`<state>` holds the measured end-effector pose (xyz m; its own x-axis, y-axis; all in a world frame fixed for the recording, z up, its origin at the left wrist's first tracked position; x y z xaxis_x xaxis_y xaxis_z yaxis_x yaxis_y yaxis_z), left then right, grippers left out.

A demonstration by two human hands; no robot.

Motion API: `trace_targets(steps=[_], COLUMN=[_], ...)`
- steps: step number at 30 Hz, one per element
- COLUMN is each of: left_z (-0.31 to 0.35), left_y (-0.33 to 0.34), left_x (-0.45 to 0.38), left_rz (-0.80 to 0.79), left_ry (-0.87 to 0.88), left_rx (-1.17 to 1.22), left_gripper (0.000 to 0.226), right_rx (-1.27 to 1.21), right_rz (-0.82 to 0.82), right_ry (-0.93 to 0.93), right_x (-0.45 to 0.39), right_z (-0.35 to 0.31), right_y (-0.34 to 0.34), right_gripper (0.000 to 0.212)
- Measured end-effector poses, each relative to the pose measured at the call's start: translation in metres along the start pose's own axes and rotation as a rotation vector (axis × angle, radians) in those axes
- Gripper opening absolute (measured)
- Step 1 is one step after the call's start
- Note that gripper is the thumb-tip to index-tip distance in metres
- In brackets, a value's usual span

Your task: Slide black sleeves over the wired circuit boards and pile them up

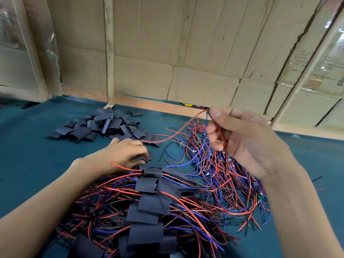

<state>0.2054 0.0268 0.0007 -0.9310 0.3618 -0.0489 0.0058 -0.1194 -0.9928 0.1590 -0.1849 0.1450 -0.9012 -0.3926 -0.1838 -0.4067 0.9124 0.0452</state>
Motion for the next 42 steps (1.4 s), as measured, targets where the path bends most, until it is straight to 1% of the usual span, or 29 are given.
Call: trace_targets(steps=[2,3,4,6,7,10,12,14,15,17,19,20,21,23,25,27,30,36,42], left_z=[0.001,0.001,-0.001,-0.015,-0.02,-0.032,-0.038,-0.044,-0.046,-0.045,-0.027,-0.011,0.009,0.06,0.106,0.133,0.146,0.141,0.145], left_y=[-0.008,-0.007,-0.005,0.001,0.002,-0.005,-0.016,-0.036,-0.05,-0.088,-0.132,-0.148,-0.158,-0.166,-0.16,-0.151,-0.147,-0.153,-0.157], left_x=[-0.002,-0.004,-0.005,-0.004,-0.003,0.001,0.007,0.014,0.019,0.034,0.051,0.058,0.063,0.067,0.07,0.071,0.073,0.076,0.078], left_rz=[0.08,0.093,0.085,0.033,0.024,0.077,0.131,0.238,0.307,0.487,0.674,0.707,0.688,0.538,0.374,0.301,0.293,0.365,0.384], left_ry=[0.032,0.051,0.045,-0.042,-0.07,-0.101,-0.146,-0.198,-0.229,-0.255,-0.18,-0.105,-0.014,0.161,0.262,0.298,0.312,0.309,0.334], left_rx=[0.066,0.115,0.164,0.242,0.236,0.166,0.168,0.177,0.228,0.424,0.64,0.755,0.868,0.99,0.935,0.825,0.803,0.92,0.892], left_gripper=[0.017,0.022,0.033,0.059,0.065,0.062,0.065,0.068,0.069,0.068,0.067,0.067,0.069,0.072,0.078,0.082,0.082,0.074,0.072], right_rx=[0.003,0.008,0.009,-0.01,-0.028,-0.117,-0.189,-0.272,-0.336,-0.502,-0.658,-0.729,-0.804,-0.961,-1.077,-1.125,-1.092,-0.905,-0.9], right_rz=[-0.044,-0.055,-0.066,-0.098,-0.116,-0.127,-0.104,-0.065,-0.04,0.005,0.037,0.046,0.046,0.03,0.007,-0.001,0.02,0.115,0.145], right_ry=[0.07,0.093,0.111,0.14,0.148,0.155,0.157,0.154,0.139,0.07,-0.015,-0.052,-0.081,-0.115,-0.137,-0.151,-0.169,-0.192,-0.214], right_x=[0.0,0.0,0.0,-0.001,-0.001,-0.001,-0.001,-0.002,-0.003,-0.003,0.001,0.004,0.007,0.014,0.021,0.027,0.031,0.028,0.025], right_z=[0.009,0.013,0.016,0.021,0.022,0.022,0.021,0.02,0.017,0.006,-0.008,-0.014,-0.021,-0.033,-0.043,-0.051,-0.057,-0.052,-0.048], right_y=[0.007,0.009,0.011,0.015,0.018,0.023,0.023,0.021,0.02,0.016,0.011,0.008,0.005,0.003,0.001,-0.001,-0.003,-0.012,-0.015], right_gripper=[0.012,0.011,0.01,0.009,0.007,0.005,0.009,0.021,0.024,0.019,0.014,0.015,0.017,0.019,0.017,0.016,0.019,0.023,0.021])
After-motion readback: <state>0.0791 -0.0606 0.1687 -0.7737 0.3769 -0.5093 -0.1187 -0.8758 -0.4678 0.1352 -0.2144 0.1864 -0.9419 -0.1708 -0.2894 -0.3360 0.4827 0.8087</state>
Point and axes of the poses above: each hand's wrist, its own x-axis away from the middle knuckle, its own y-axis out of the palm, z = x × y, the point moved 10 cm from there along -x, towards the middle knuckle, and after that the axes turned 5 degrees about x, right-handed, at the moved point
